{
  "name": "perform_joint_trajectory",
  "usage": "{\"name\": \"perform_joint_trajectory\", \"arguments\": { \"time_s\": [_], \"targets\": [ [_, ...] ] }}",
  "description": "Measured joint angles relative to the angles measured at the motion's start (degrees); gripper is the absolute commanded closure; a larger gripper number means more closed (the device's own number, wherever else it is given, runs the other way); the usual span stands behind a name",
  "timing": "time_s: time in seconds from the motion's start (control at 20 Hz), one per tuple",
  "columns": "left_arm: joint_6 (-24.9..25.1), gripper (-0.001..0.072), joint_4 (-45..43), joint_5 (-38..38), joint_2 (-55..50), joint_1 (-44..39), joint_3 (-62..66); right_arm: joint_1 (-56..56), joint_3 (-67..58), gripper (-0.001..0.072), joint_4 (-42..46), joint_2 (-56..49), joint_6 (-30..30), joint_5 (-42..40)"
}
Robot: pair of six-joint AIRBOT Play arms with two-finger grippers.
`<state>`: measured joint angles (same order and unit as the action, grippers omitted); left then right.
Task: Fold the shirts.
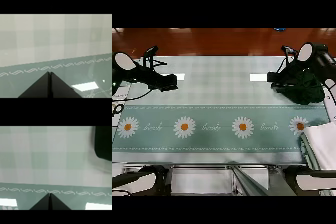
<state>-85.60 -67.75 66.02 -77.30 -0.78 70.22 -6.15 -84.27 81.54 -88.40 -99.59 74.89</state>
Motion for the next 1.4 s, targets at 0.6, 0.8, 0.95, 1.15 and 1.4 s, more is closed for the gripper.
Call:
{"name": "perform_joint_trajectory", "arguments": {
  "time_s": [0.6,0.8,0.95,1.15,1.4],
  "targets": [
    [0.0,0.0689,0.0,0.0,0.0,0.0,0.0,0.0,0.0,0.0691,0.0,0.0,0.0,0.0],
    [0.0,0.0689,0.0,0.0,0.0,0.0,0.0,0.0,0.0,0.0691,0.0,0.0,0.0,0.0],
    [0.0,0.0689,0.0,-1.3,-0.1,0.0,0.0,0.0,0.0,0.0691,0.0,0.0,0.0,-2.8],
    [0.3,0.0205,-0.5,-4.6,-1.0,0.1,0.2,0.3,-0.1,0.0292,1.4,0.4,0.7,-13.2],
    [0.9,0.0202,-2.8,-2.6,-0.4,4.7,4.3,5.3,-2.7,0.0294,13.9,1.4,0.9,-25.1]
  ]
}}
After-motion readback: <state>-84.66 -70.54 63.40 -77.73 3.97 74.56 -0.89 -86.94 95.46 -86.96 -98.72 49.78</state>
